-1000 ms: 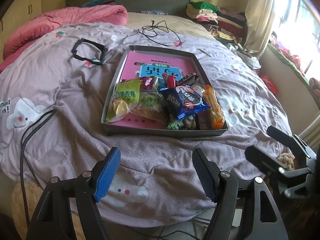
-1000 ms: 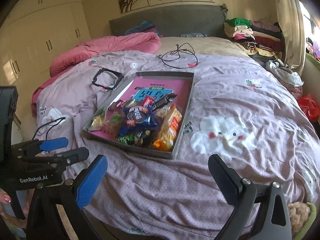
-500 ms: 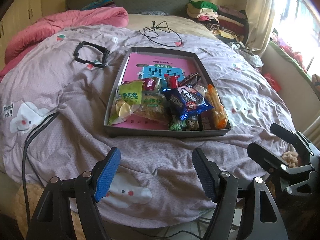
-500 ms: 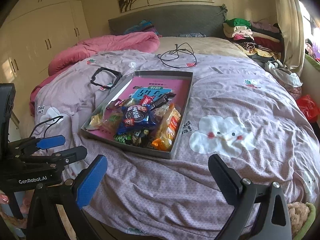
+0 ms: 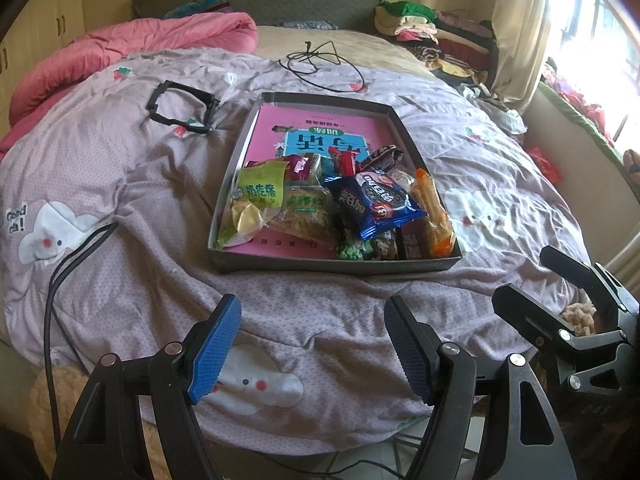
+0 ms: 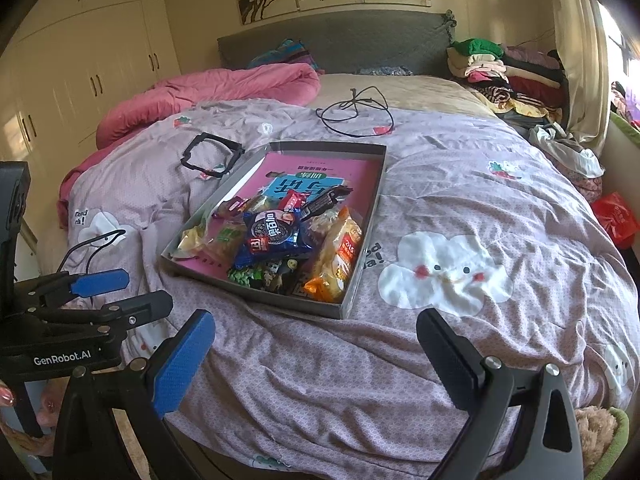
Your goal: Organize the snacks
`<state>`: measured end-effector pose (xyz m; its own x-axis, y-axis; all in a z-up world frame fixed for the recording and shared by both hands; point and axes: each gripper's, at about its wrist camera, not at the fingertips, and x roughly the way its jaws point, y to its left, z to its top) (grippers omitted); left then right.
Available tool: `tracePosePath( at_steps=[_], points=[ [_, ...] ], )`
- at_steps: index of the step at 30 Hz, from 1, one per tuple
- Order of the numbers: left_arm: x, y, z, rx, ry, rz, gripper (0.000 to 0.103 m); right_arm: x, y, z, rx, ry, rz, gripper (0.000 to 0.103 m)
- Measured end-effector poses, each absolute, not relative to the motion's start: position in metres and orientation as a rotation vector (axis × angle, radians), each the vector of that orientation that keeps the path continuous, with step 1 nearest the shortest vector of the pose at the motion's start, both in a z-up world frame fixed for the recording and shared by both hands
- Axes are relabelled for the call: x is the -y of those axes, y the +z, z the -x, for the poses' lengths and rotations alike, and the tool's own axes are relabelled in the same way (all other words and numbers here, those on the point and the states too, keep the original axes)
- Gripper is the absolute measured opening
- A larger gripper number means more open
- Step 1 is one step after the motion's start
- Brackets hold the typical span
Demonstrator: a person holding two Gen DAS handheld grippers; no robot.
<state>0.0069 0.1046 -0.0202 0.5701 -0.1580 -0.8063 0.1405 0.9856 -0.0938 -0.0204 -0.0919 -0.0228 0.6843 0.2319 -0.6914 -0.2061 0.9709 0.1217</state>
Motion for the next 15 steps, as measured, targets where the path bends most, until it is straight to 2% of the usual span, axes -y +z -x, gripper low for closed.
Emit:
tracePosePath(
  at_steps=[15],
  points=[
    [-0.1067,-0.0193,-0.0074,-0.945,-0.171,0.020,0.076,0.0926,-0.0219,0.0204,-0.779,0.241,-0.034,0.102]
  ],
)
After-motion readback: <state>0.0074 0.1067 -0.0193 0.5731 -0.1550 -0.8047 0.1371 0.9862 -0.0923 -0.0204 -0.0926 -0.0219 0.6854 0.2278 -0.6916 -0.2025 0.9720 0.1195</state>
